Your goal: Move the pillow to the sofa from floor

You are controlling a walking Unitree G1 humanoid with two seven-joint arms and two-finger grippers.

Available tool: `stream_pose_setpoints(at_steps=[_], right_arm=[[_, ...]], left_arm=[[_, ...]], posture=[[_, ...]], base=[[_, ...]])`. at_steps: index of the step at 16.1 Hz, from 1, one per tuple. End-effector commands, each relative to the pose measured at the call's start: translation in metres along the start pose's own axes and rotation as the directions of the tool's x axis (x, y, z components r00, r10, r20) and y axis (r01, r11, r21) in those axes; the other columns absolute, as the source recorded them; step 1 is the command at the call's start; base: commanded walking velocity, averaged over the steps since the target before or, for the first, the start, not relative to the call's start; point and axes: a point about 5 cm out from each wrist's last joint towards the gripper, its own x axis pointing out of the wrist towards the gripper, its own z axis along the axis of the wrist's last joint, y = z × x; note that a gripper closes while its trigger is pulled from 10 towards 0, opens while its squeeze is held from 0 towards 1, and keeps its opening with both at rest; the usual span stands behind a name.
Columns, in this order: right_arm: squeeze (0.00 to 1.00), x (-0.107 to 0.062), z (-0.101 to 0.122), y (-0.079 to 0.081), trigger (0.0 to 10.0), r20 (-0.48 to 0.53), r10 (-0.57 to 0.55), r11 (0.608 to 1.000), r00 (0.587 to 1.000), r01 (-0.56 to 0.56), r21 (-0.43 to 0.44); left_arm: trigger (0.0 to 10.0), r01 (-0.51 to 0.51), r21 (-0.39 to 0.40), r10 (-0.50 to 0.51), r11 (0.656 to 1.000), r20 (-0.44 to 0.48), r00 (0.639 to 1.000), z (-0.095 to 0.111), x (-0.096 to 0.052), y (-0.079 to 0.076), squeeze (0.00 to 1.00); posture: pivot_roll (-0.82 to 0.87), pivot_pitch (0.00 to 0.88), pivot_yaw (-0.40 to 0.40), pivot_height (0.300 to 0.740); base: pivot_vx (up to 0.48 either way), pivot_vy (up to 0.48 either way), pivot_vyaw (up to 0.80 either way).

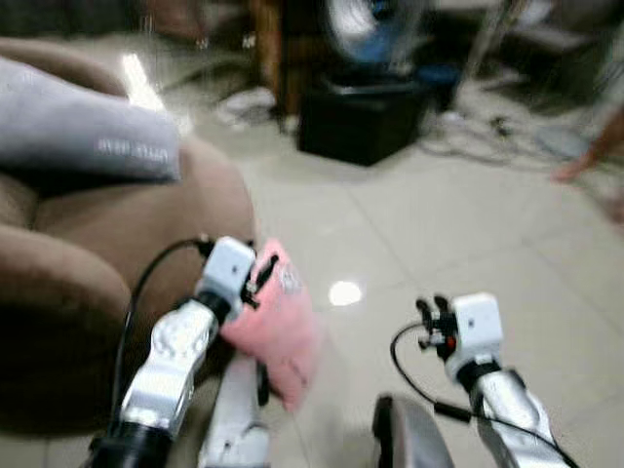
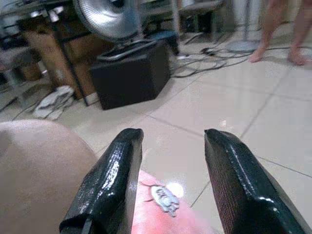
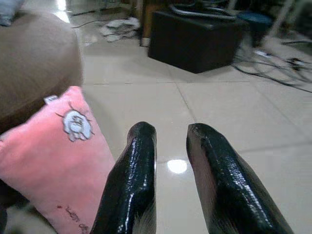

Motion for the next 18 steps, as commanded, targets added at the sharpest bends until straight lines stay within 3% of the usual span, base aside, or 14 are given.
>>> stream_pose_setpoints(at_steps=[1, 4, 18], right_arm=[[0.0, -0.0006, 0.0016, -0.0037, 10.0, 0.012, -0.018, 1.0, 1.0, 0.019, -0.006], [0.0, -0.0006, 0.0001, -0.0027, 10.0, 0.008, -0.005, 0.999, 1.0, 0.005, -0.053], [0.0, 0.0029, -0.0015, -0.0041, 10.0, 0.006, -0.009, 0.999, 1.0, 0.009, -0.052]], left_arm=[[10.0, 0.018, 0.016, -0.018, 1.0, 0.032, 0.999, 0.0089, 0.0056, -0.0031, 0.0], [10.0, 0.015, 0.029, -0.016, 0.999, 0.026, 1.0, 0.0087, 0.0074, -0.0039, 0.0], [10.0, 0.02, 0.036, -0.021, 0.999, 0.026, 0.999, 0.0084, 0.0101, -0.0035, 0.0]], posture=[[0.06, 0.052, -0.058, 0.575], [0.07, 0.051, -0.054, 0.575], [0.07, 0.046, -0.054, 0.575]], base=[[0.0, 0.0, 0.0], [0.274, 0.0, 0.0], [0.313, 0.0, 0.0]])
